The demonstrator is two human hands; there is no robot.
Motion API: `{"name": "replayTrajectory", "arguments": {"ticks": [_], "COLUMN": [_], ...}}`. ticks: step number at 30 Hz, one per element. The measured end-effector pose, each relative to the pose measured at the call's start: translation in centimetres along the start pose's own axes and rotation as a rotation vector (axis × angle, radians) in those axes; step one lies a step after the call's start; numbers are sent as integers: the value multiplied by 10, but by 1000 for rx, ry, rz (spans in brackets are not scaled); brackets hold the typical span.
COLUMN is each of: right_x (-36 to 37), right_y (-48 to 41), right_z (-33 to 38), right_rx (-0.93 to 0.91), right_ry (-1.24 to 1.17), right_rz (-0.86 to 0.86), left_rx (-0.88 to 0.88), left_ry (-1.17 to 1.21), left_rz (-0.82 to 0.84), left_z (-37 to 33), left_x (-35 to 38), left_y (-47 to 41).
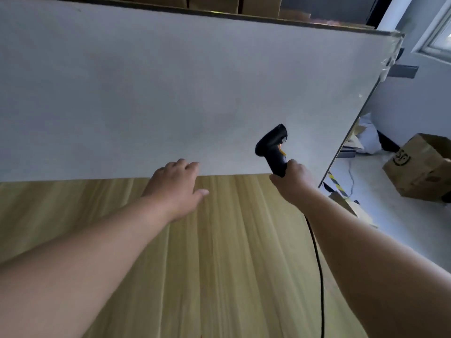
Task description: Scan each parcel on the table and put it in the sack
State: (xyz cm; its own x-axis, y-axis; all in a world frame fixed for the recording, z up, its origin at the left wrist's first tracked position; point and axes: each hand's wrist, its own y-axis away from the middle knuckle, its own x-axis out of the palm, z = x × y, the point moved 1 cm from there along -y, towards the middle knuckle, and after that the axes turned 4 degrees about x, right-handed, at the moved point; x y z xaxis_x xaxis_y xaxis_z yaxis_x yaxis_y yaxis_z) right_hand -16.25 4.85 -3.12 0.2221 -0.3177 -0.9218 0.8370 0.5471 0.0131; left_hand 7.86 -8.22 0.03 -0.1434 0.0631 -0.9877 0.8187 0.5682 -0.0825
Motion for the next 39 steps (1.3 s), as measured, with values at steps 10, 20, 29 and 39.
{"name": "replayTrajectory", "arguments": {"ticks": [10,20,29,39], "right_x": [119,162,147,97], "right_y": [-44,-51,-34,7], "right_z": [-56,-67,-57,-35], "right_rx": [200,237,244,91], "right_ry": [-83,86,129,215], "right_rz": [116,119,139,139], "left_rx": [-44,-80,-83,-124], "left_ry": [-21,-39,-41,-68], "left_rz": [153,232,222,159], "left_z": [19,27,31,40], "left_x": [101,139,130,80], "left_y": [-33,-36,-23,11]}}
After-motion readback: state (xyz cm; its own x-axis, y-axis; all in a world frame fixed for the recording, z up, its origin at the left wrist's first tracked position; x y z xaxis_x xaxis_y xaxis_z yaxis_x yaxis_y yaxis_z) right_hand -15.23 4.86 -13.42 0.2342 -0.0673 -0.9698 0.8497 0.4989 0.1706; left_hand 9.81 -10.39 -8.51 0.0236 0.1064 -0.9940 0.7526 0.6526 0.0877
